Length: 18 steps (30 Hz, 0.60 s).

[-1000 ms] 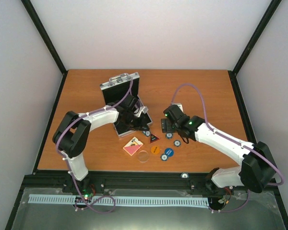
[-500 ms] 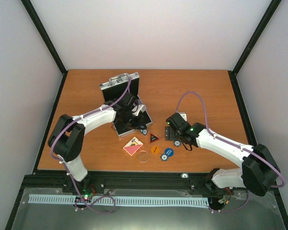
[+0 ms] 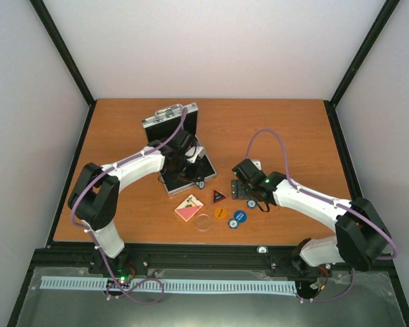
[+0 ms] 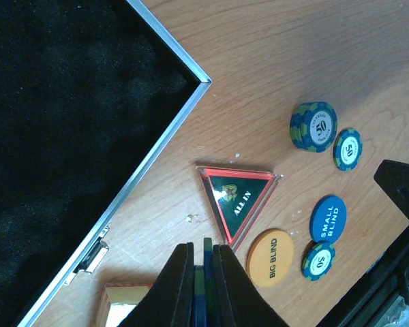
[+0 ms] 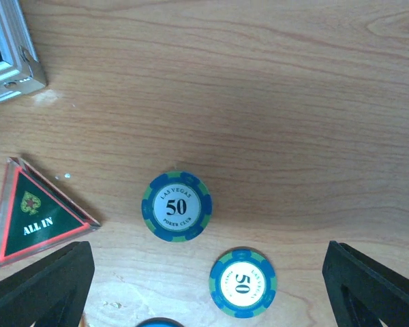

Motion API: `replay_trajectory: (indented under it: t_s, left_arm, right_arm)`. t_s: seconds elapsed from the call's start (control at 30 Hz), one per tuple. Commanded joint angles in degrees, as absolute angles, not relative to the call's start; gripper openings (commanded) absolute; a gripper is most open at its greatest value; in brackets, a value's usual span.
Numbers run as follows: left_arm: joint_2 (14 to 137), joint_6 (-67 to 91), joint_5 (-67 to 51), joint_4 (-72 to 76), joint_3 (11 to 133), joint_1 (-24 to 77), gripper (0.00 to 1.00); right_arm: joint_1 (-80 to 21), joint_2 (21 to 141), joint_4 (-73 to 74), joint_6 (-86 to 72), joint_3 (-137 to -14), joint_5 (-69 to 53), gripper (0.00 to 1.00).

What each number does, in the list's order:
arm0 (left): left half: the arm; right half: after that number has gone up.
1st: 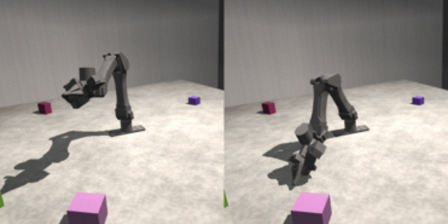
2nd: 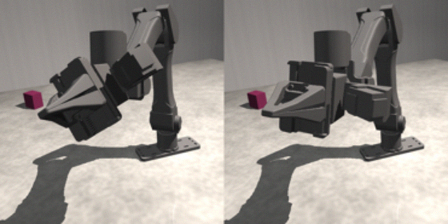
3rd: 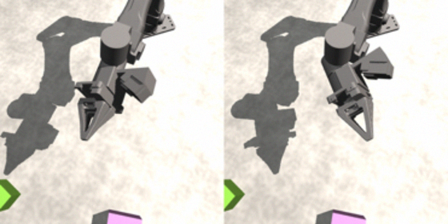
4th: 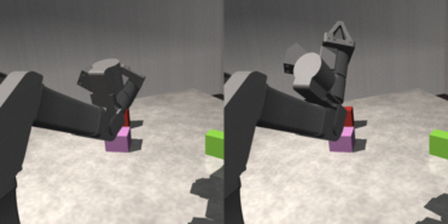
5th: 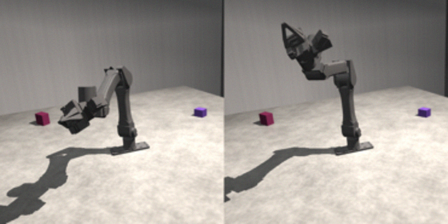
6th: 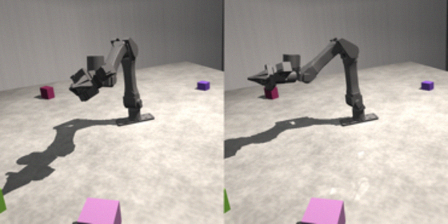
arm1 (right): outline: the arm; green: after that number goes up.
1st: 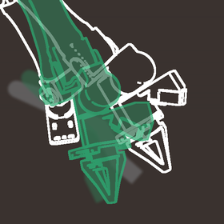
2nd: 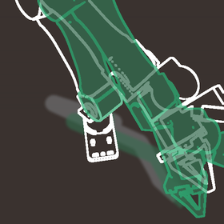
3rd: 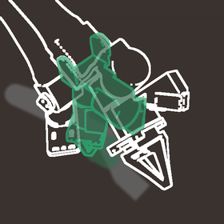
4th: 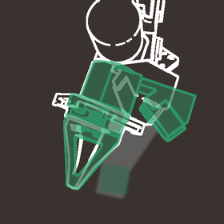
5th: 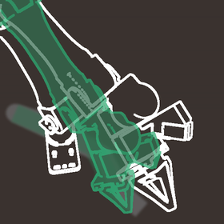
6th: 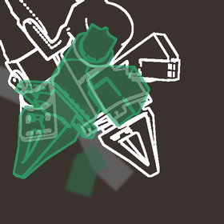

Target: Pack up texas hold em set

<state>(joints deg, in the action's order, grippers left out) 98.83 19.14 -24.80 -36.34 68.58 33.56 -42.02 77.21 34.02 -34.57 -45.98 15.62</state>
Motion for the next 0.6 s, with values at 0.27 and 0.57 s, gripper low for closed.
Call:
replay_trajectory:
  t_s: [0.27, 0.57]
  left_arm:
    - [99.59, 18.05, -24.85, -35.03, 70.22, 34.19, 0.01]
    - [100.45, 19.96, -35.41, -29.73, 68.84, 34.28, 0.01]
  right_arm:
    - [-41.68, 78.17, 35.12, -34.19, -48.12, 17.07, 0.94]
    - [-41.42, 78.52, 35.68, -35.03, -48.0, 18.2, 0.92]
